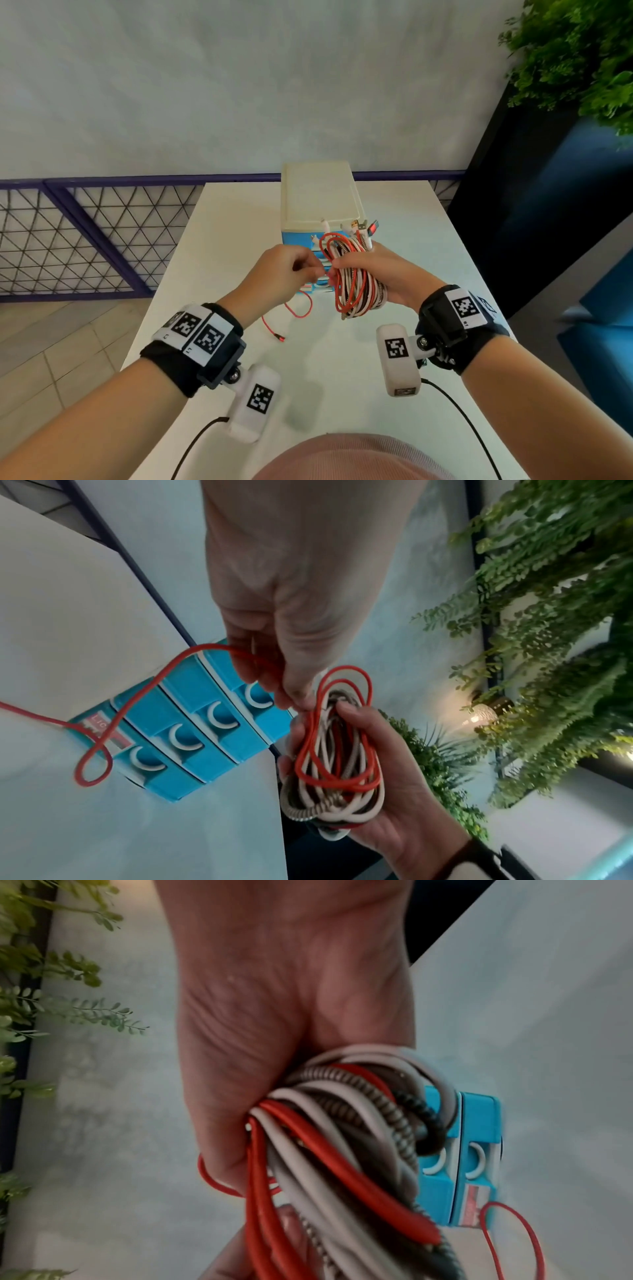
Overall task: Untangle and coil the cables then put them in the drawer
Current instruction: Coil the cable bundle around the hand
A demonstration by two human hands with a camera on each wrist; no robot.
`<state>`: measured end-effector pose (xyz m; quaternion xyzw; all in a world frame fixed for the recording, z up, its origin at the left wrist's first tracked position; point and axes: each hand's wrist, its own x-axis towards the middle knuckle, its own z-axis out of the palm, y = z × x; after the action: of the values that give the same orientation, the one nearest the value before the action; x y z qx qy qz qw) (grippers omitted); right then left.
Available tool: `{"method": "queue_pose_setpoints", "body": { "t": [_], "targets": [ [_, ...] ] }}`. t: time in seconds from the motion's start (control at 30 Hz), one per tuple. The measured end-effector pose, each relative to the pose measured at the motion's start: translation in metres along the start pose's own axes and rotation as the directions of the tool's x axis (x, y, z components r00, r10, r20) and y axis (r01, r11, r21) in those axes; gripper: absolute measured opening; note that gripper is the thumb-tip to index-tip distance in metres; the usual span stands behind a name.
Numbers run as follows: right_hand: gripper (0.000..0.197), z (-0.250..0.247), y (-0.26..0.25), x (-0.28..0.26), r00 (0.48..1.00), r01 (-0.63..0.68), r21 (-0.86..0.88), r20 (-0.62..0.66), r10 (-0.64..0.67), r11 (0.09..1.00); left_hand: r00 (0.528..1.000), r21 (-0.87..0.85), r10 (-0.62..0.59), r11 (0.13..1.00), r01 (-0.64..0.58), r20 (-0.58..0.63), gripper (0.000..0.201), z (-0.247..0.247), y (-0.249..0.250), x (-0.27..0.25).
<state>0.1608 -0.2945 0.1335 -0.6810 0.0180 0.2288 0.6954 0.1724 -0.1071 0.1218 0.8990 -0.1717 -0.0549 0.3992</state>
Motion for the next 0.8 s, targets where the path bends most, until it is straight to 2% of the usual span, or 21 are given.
{"method": "queue_pose_setpoints", "body": {
  "t": [0.13,0.23,0.27,0.33,0.4,0.43,0.47,0.5,0.53,0.6,0.67,0.73,0.8],
  "targets": [
    [0.02,0.005,0.005,0.0,0.997,-0.026,0.114,0.082,0.016,0.993,0.978,0.017,0.115,0.993,-0.113,-0.174,0.006,0.004,0.005,-0.003],
    [0.01,0.006,0.009,0.0,0.996,-0.061,0.157,0.077,0.05,0.986,0.971,0.006,0.131,0.991,-0.132,-0.2,0.004,0.007,0.005,-0.007],
    [0.007,0.007,0.011,0.0,0.997,-0.07,0.138,0.055,0.063,0.988,0.976,0.013,0.125,0.992,-0.124,-0.18,0.004,0.006,0.005,-0.008],
    [0.006,0.007,0.015,0.001,0.997,-0.075,0.08,0.005,0.075,0.994,0.993,0.068,0.085,0.995,-0.079,-0.086,0.017,0.002,0.002,-0.006],
    [0.006,0.003,0.019,0.004,0.997,-0.057,0.044,-0.05,0.059,0.997,0.997,0.112,-0.051,0.993,0.045,0.054,0.033,-0.006,-0.005,-0.003],
    [0.006,-0.001,0.021,0.005,0.995,-0.044,0.041,-0.087,0.048,0.998,0.98,0.037,-0.158,0.987,0.154,0.122,0.037,-0.011,-0.009,-0.002],
    [0.008,-0.005,0.022,0.007,0.991,-0.032,0.047,-0.125,0.038,0.998,0.945,-0.115,-0.259,0.951,0.285,0.199,0.038,-0.016,-0.014,-0.003],
    [0.011,-0.01,0.024,0.008,0.987,-0.018,0.056,-0.159,0.026,0.998,0.901,-0.299,-0.33,0.862,0.41,0.283,0.035,-0.019,-0.017,-0.005],
    [0.015,-0.014,0.026,0.008,0.983,-0.003,0.063,-0.185,0.014,0.998,0.86,-0.454,-0.363,0.737,0.5,0.358,0.031,-0.021,-0.02,-0.007],
    [0.023,-0.017,0.029,0.009,0.976,0.011,0.044,-0.217,-0.001,0.999,0.811,-0.631,-0.361,0.511,0.584,0.46,0.024,-0.022,-0.018,-0.011],
    [0.027,-0.012,0.03,0.009,0.979,0.025,0.015,-0.203,-0.021,1.0,0.81,-0.727,-0.326,0.362,0.584,0.488,0.021,-0.02,-0.01,-0.011],
    [0.031,-0.002,0.03,0.008,0.983,0.039,0.018,-0.18,-0.035,0.999,0.817,-0.759,-0.314,0.315,0.57,0.483,0.017,-0.017,0.0,-0.01],
    [0.046,0.005,0.031,0.01,0.986,0.058,0.027,-0.157,-0.053,0.998,0.811,-0.747,-0.3,0.321,0.582,0.503,0.013,-0.013,0.009,-0.01]
  ]
}}
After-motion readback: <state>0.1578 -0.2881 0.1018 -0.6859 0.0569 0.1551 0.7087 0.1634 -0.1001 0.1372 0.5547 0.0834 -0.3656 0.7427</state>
